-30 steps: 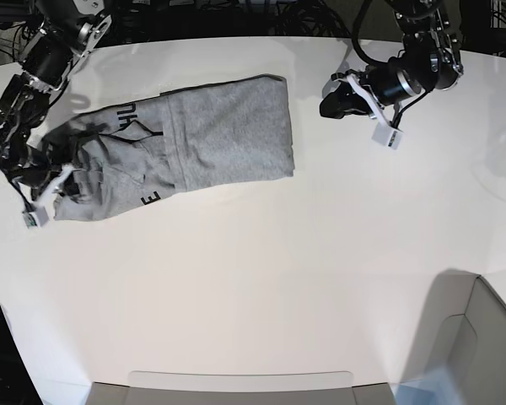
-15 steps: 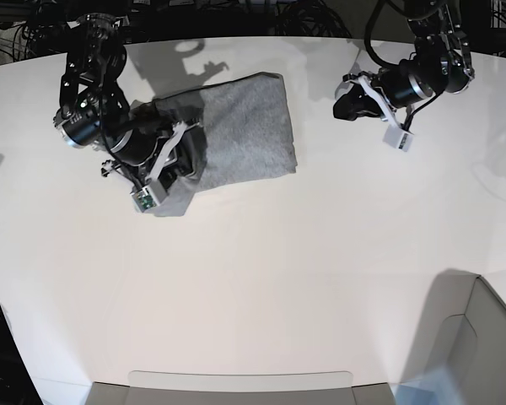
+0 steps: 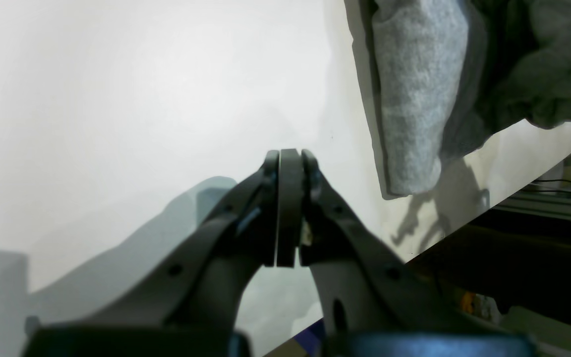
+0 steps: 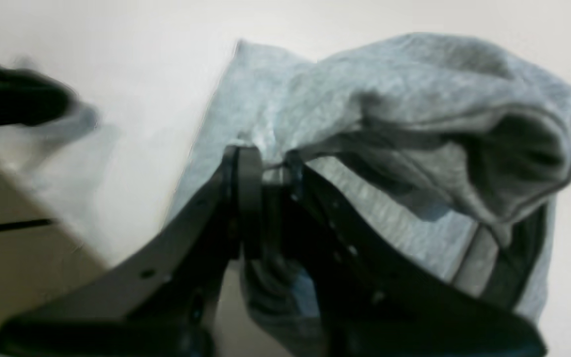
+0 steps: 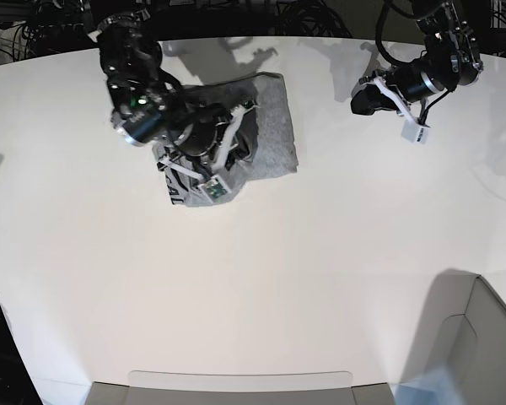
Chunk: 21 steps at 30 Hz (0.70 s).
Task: Fold the T-shirt properly
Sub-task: 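Grasp the folded shirt end with the right gripper and flip it over the bundle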
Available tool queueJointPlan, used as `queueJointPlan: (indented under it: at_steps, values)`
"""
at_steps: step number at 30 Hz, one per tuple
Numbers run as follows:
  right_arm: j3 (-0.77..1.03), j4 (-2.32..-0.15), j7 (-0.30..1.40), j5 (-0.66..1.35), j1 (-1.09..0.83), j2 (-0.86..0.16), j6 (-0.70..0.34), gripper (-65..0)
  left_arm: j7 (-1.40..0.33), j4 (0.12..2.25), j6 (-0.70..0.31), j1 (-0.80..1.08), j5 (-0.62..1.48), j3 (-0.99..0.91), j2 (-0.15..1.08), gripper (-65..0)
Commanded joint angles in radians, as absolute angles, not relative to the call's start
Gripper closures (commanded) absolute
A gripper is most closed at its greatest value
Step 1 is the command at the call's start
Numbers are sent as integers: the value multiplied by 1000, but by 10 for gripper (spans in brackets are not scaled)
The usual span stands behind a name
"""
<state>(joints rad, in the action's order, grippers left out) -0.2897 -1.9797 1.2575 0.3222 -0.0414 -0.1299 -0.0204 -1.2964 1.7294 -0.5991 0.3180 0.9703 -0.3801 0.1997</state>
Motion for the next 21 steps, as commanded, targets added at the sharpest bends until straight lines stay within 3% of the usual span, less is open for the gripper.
queueJointPlan:
  at_steps: [1, 11, 17, 21]
  values:
    - [-325, -1989, 1241, 318, -22, -125, -13, 0, -1282, 1744, -605, 312, 993, -386, 209, 0]
    - [-527, -1883, 1248, 173, 8, -62, -12, 0, -1282, 1744, -607, 309, 993, -381, 209, 0]
    - [-639, -1902, 1244, 174, 15, -64, -12, -181, -1282, 1744, -607, 309, 993, -384, 209, 0]
    - [-653, -1980, 1244, 176, 13, -61, -13, -236, -1282, 1744, -607, 309, 993, -384, 209, 0]
